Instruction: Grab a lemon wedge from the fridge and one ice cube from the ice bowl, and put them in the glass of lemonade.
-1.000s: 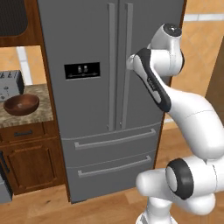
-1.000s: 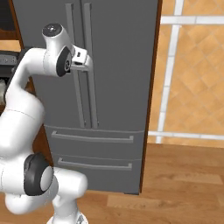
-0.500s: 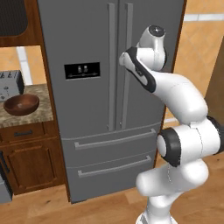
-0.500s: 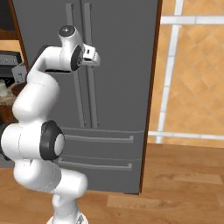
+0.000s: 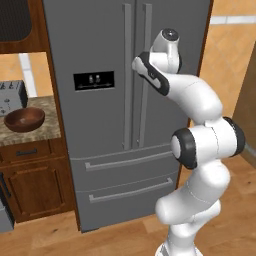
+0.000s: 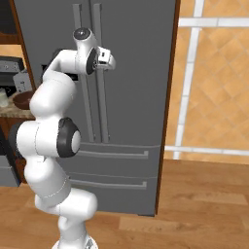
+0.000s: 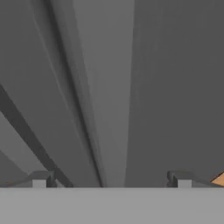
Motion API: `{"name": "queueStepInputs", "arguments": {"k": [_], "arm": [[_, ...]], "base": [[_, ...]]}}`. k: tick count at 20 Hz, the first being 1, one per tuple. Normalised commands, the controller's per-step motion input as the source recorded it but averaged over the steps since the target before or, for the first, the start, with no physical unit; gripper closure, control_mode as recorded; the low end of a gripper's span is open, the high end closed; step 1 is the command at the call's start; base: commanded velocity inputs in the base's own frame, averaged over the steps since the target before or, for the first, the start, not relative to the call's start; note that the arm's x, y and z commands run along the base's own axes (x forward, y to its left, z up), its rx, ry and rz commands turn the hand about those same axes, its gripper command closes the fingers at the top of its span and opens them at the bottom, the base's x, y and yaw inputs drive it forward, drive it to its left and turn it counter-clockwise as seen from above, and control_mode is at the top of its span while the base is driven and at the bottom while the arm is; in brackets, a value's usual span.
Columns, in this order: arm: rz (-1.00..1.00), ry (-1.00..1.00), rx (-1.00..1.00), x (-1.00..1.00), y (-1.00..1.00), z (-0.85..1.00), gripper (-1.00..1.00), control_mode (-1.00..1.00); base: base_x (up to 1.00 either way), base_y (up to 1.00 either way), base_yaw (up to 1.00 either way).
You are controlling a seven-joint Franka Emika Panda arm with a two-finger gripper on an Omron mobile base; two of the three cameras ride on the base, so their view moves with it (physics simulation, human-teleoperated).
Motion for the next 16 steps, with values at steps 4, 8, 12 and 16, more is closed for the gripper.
{"name": "queueStepInputs", "arguments": {"k": [4, 8, 12, 16], "arm": [[0.08, -0.16, -0.01, -0.01, 0.0, 0.02, -1.0, -1.0], [0.12, 0.0, -0.03, 0.26, 0.0, 0.02, -1.0, -1.0], [0.09, -0.05, 0.0, 0.54, -0.07, -0.05, -1.0, -1.0], [0.0, -0.13, 0.0, 0.16, -0.41, -0.02, -1.0, -1.0]], "base": [[0.0, 0.0, 0.0], [0.0, 0.0, 0.0], [0.0, 0.0, 0.0], [0.0, 0.0, 0.0]]}}
